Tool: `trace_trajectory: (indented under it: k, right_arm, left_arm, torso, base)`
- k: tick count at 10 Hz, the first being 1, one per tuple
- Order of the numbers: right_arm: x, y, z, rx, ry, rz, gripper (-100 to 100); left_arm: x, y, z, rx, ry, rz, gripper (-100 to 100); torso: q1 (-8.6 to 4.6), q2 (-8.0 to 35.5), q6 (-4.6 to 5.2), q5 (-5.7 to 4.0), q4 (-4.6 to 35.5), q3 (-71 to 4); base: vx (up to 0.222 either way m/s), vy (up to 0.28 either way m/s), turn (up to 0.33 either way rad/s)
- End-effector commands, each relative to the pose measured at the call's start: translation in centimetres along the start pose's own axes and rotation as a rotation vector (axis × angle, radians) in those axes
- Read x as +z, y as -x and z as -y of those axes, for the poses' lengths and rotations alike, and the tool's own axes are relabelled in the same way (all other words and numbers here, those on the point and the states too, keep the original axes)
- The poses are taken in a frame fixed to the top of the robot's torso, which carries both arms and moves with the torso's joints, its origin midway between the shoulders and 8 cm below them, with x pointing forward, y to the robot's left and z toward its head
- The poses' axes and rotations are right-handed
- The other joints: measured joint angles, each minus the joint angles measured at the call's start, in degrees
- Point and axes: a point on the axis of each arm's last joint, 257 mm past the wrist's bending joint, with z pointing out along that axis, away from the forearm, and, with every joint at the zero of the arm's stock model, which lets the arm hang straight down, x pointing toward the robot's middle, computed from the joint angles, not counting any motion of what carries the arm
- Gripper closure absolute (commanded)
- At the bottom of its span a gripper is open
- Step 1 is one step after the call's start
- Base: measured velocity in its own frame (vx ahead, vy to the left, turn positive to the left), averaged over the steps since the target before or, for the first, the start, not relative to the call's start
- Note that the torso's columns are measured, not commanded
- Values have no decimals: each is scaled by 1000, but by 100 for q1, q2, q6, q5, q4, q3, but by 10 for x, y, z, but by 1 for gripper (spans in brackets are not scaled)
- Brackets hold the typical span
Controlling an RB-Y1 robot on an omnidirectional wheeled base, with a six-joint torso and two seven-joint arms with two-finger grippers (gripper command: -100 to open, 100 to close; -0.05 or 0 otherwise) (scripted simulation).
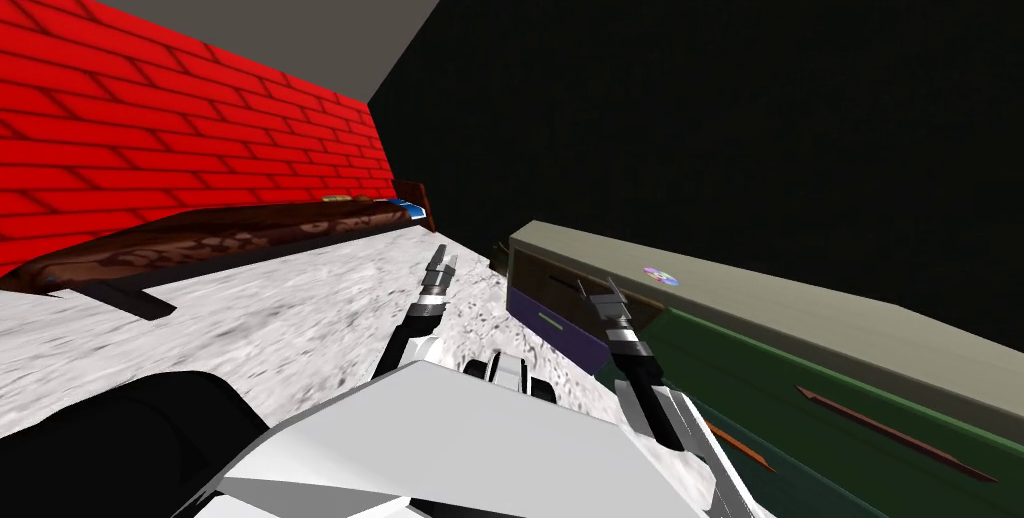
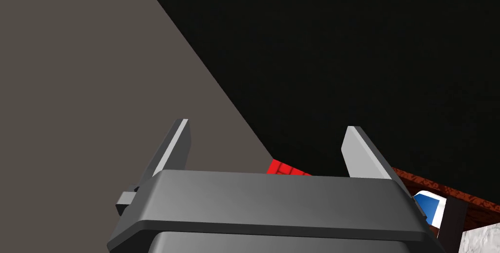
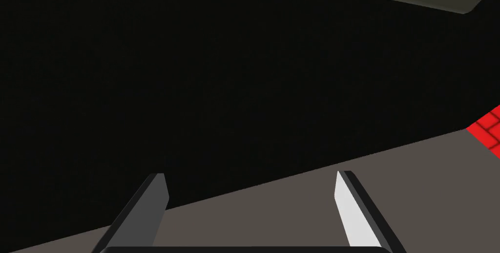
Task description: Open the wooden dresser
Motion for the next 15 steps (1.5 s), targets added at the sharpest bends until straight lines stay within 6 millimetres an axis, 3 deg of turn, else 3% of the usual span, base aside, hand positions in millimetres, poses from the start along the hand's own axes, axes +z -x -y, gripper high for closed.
trace_trajectory:
  k: [1,2,3,4,5,10,15]
  right_arm:
    - [1,-16,0,-112,8,-33,-100]
    - [1,-30,-1,-168,15,-63,-100]
    - [1,-30,-1,-198,15,-63,-100]
    - [1,-44,-1,-252,24,-92,-100]
    - [1,-44,-1,-283,25,-92,-100]
    - [0,-85,-3,-501,62,-177,-100]
    - [-2,-111,-6,-674,98,-227,-100]
  left_arm:
    - [0,0,0,0,0,0,0]
    - [0,0,0,0,0,0,0]
    - [0,0,0,0,0,0,0]
    - [0,0,0,0,0,0,0]
    - [0,0,0,0,0,0,0]
    - [0,0,0,0,0,0,0]
    - [0,0,0,0,0,0,0]
  torso:
    - [3,-10,2,0,-3,-6]
    - [0,-3,0,0,-1,-3]
    - [7,-4,2,1,-1,-2]
    - [-3,4,0,0,1,2]
    - [-8,3,2,-3,1,2]
    - [-8,0,0,-2,0,-1]
    - [-1,3,2,-1,1,2]
  base:
    - [67,78,-83]
    - [83,105,-124]
    - [72,88,-85]
    - [77,76,-141]
    - [59,71,-82]
    - [55,77,-118]
    - [58,66,-101]
